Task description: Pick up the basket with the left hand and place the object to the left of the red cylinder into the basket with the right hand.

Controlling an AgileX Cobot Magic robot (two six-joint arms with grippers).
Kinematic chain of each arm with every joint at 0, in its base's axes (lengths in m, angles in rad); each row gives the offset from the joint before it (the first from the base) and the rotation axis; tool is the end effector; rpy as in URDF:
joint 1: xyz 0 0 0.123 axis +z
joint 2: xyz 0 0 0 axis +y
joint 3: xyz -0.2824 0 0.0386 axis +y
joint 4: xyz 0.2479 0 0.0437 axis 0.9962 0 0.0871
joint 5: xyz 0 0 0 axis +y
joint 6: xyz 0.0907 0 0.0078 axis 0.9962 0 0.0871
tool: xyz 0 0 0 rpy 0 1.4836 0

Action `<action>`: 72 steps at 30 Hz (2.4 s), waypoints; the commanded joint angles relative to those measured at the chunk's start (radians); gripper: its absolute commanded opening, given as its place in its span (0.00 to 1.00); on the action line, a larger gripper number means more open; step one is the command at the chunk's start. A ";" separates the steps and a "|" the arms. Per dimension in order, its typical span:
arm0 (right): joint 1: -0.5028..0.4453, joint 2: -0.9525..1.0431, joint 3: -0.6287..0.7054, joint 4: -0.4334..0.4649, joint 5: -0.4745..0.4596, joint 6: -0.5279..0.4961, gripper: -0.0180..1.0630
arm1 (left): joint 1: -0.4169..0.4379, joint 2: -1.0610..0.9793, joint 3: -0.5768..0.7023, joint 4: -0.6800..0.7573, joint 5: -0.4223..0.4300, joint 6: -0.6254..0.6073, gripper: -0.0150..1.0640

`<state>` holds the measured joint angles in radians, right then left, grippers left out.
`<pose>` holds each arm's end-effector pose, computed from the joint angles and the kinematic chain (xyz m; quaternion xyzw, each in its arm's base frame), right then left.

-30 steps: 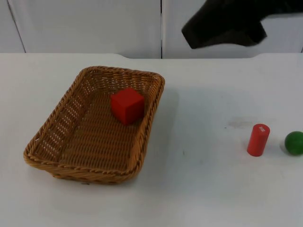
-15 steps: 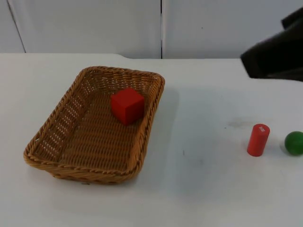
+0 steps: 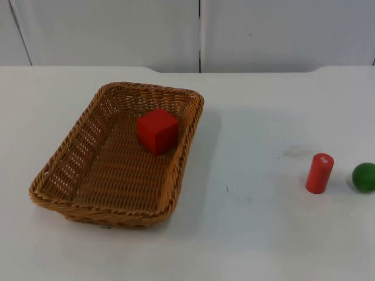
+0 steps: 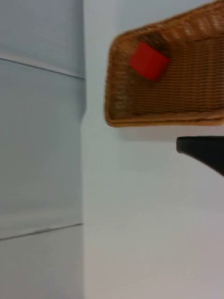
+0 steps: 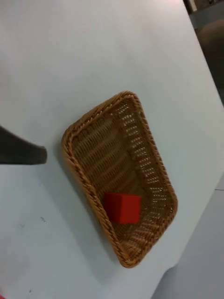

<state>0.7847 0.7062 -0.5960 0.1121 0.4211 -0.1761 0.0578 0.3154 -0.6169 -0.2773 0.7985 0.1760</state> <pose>0.0986 0.1044 0.3128 -0.3626 0.7629 0.2043 0.4947 0.0507 -0.0150 0.3286 0.0226 0.8283 -0.0714 0.5553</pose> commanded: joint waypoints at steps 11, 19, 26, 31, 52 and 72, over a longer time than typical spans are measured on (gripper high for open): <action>0.006 -0.229 0.046 0.003 0.112 0.004 0.73 | 0.002 -0.205 0.139 0.160 -0.009 -0.176 0.79; 0.006 -0.324 0.046 -0.004 0.137 0.004 0.73 | 0.002 -0.315 0.152 0.267 0.010 -0.286 0.79; 0.006 -0.378 0.046 -0.008 0.198 0.006 0.73 | 0.002 -0.315 0.138 0.299 0.044 -0.303 0.79; 0.006 -0.408 0.046 -0.008 0.241 0.016 0.73 | 0.002 -0.315 0.120 0.336 0.088 -0.311 0.79; 0.006 -0.627 0.046 -0.048 0.392 0.082 0.73 | -0.002 -0.315 0.120 0.288 0.275 -0.153 0.79; 0.006 -0.706 0.046 -0.065 0.617 0.131 0.73 | -0.039 -0.315 0.120 0.286 0.275 -0.148 0.79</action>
<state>0.7847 0.0036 -0.5516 0.0531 1.0302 -0.0451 0.0248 0.0045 -0.5006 0.0195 1.0707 0.0262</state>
